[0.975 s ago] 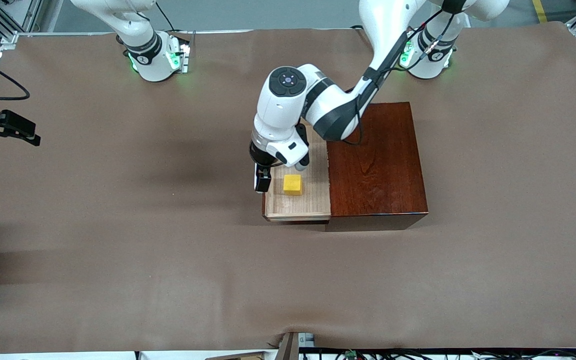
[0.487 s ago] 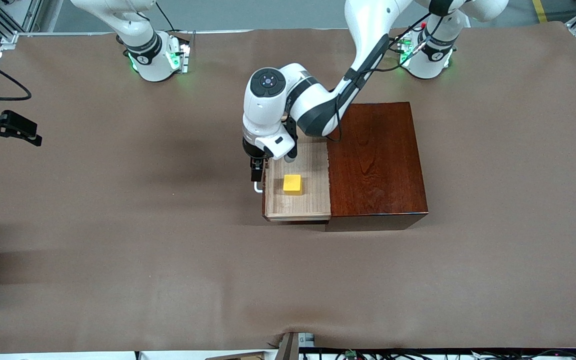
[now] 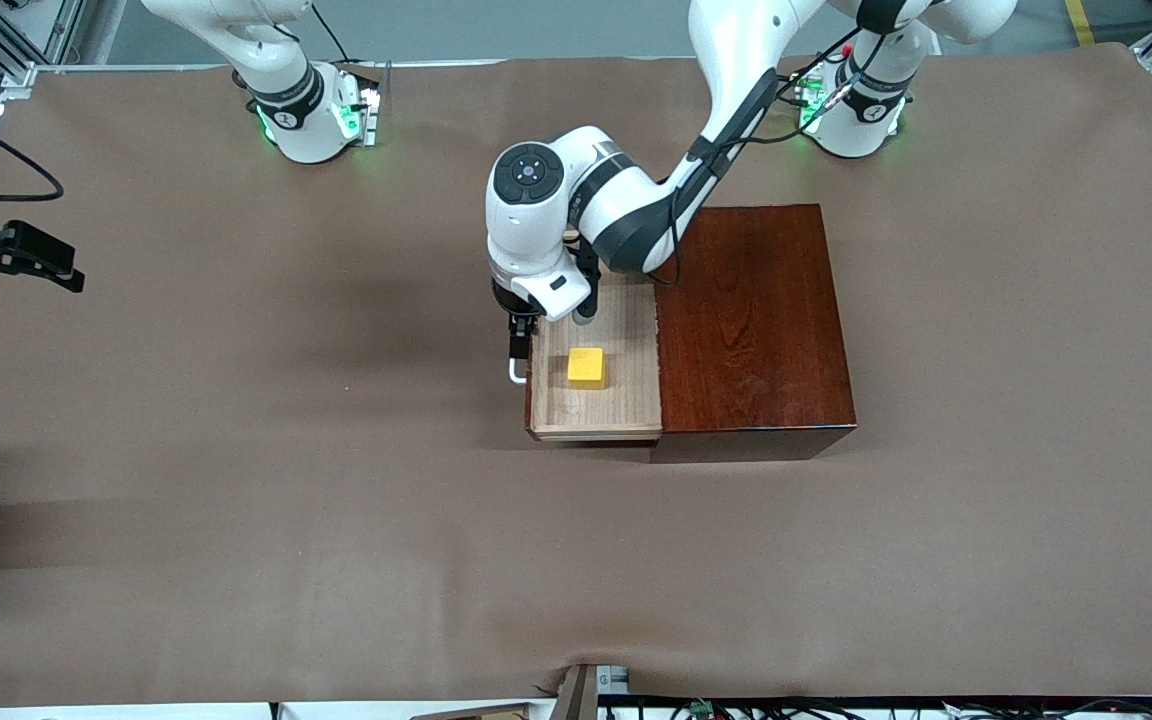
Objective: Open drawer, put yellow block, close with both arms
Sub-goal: 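Push the drawer closed into the box with the left gripper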
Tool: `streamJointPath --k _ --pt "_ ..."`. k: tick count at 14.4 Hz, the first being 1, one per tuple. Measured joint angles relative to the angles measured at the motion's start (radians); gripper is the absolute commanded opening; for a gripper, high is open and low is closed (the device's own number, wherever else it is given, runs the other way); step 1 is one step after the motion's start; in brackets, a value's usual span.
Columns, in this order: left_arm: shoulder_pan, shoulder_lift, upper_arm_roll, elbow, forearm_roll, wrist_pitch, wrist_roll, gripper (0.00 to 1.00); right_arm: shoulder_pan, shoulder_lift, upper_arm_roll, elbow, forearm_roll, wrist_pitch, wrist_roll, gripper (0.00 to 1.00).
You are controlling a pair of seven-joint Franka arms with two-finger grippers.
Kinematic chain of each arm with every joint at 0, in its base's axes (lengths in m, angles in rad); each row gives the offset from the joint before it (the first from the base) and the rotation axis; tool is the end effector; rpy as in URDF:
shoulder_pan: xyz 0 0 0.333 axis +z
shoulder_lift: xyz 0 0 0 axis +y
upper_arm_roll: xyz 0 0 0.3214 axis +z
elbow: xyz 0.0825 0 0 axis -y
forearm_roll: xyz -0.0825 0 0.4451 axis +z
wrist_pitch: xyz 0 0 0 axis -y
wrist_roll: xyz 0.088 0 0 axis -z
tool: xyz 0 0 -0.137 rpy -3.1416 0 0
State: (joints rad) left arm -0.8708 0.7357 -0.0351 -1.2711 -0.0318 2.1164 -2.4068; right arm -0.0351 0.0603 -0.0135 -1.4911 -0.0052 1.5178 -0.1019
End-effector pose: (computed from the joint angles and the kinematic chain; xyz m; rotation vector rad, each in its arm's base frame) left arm 0.5075 -0.6411 0.2765 2.1933 2.0978 -0.0916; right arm 0.6277 -0.0310 0.6001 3.1366 0.0833 -0.0533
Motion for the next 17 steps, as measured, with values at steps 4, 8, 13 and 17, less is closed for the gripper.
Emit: streamJointPath --k 4,8,13,17 --pt "0.000 -0.001 0.026 0.022 0.000 -0.081 0.003 1.00 0.000 0.000 0.000 0.000 0.000 -0.002 0.001 1.00" --pt "0.001 -0.004 0.071 0.036 -0.014 -0.164 0.003 1.00 0.000 0.000 0.000 -0.001 0.000 -0.004 0.008 1.00" --pt "0.001 -0.017 0.125 0.035 -0.013 -0.270 0.022 1.00 0.000 0.000 0.003 -0.001 0.000 -0.007 0.038 1.00" --pt "-0.002 -0.025 0.165 0.031 -0.013 -0.335 0.028 1.00 0.000 0.000 0.003 -0.001 0.000 -0.007 0.039 1.00"
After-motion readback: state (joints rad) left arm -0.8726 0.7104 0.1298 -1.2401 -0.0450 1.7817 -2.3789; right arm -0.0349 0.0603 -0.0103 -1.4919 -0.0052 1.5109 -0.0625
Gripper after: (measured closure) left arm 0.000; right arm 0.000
